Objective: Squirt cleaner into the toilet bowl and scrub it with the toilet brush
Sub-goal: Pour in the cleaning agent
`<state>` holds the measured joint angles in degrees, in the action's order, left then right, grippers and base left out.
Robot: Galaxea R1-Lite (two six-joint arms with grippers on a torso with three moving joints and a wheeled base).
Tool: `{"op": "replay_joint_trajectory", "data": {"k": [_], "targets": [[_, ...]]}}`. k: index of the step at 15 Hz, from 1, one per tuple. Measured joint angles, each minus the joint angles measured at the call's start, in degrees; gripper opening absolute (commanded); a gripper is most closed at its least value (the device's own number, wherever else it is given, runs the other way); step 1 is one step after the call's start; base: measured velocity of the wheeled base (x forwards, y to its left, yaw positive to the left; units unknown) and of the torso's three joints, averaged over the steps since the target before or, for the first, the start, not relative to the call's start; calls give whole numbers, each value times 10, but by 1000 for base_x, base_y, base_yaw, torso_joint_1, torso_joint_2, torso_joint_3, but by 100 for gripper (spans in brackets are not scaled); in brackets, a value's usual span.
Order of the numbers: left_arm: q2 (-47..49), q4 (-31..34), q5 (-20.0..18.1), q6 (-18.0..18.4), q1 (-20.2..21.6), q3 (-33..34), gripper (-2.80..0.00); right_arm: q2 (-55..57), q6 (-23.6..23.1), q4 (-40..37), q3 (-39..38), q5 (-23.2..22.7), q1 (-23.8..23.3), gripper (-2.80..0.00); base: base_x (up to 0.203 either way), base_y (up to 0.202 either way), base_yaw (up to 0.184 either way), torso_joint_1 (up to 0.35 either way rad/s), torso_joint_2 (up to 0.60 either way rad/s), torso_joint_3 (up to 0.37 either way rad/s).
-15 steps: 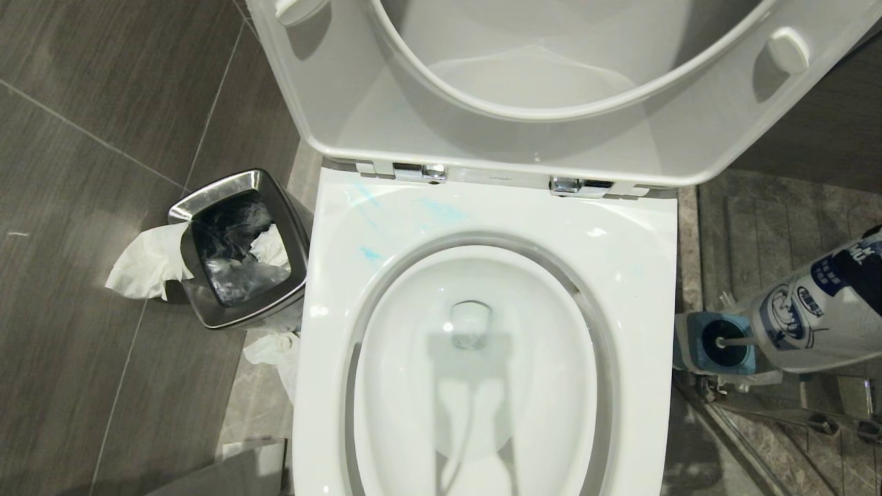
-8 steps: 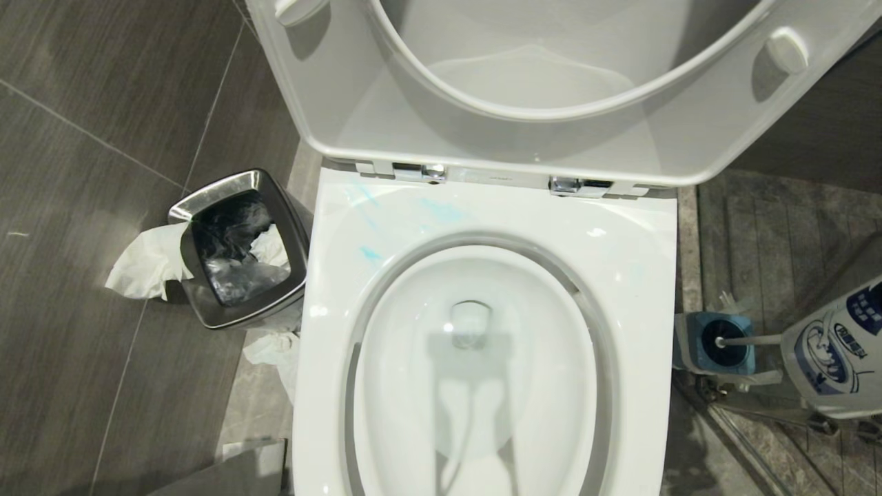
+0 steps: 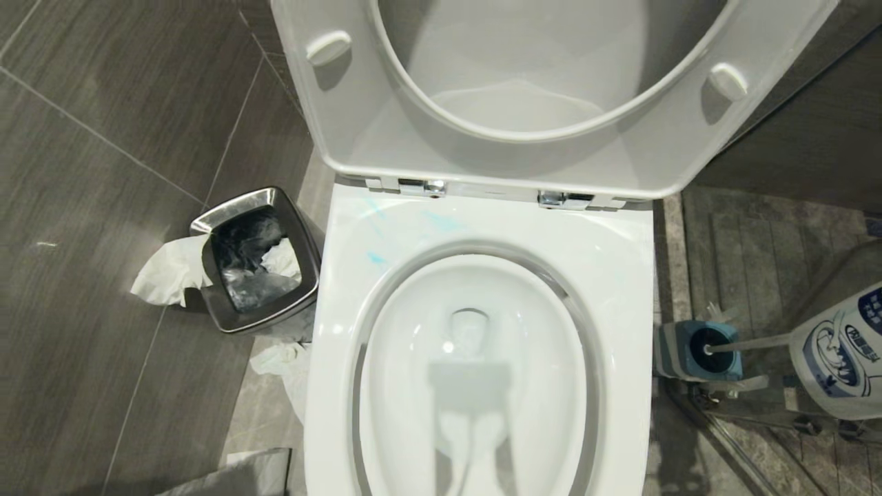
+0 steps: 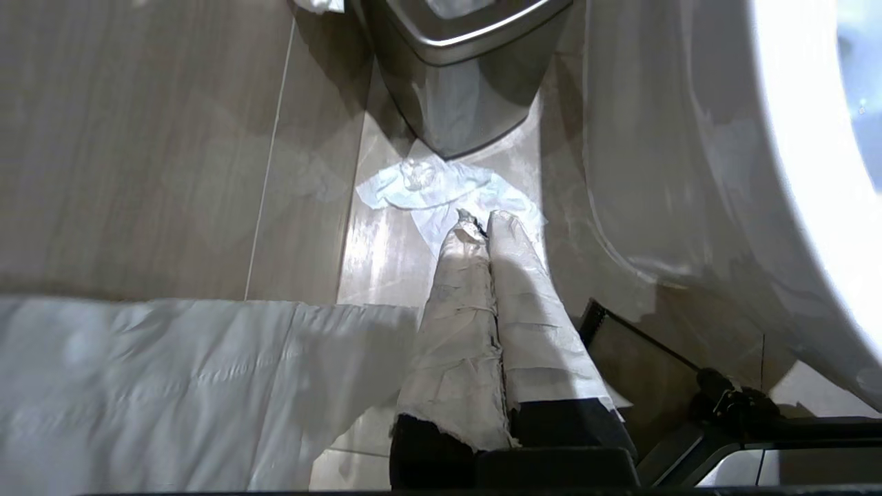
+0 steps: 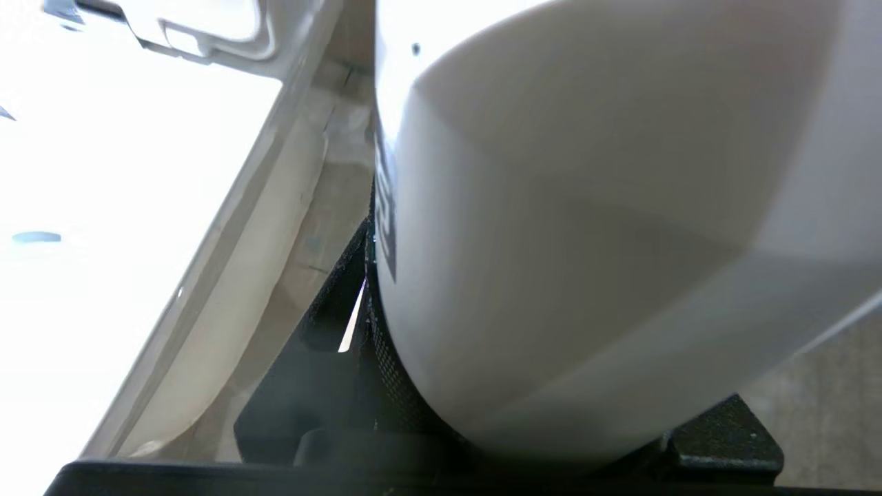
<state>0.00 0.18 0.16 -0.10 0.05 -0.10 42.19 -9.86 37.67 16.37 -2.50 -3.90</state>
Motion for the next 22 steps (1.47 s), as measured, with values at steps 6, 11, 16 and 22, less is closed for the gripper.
{"op": "replay_joint_trajectory", "data": {"k": [6,11,16,22], "targets": [[0,2,0,1,0,-1,-280,0,0,-8,-10,-2,0,-280,0,0,0,3,4,205],[0,2,0,1,0,-1,-280,1,-1,-7,-15,-3,0,-280,0,0,0,3,3,204],[0,2,0,1,0,-1,-280,4,-10,-9,-15,-3,0,-280,0,0,0,5,3,200],[0,0,0,0,0,0,-280,16,-26,-31,-11,-22,1,-280,0,0,0,1,1,205]]}}
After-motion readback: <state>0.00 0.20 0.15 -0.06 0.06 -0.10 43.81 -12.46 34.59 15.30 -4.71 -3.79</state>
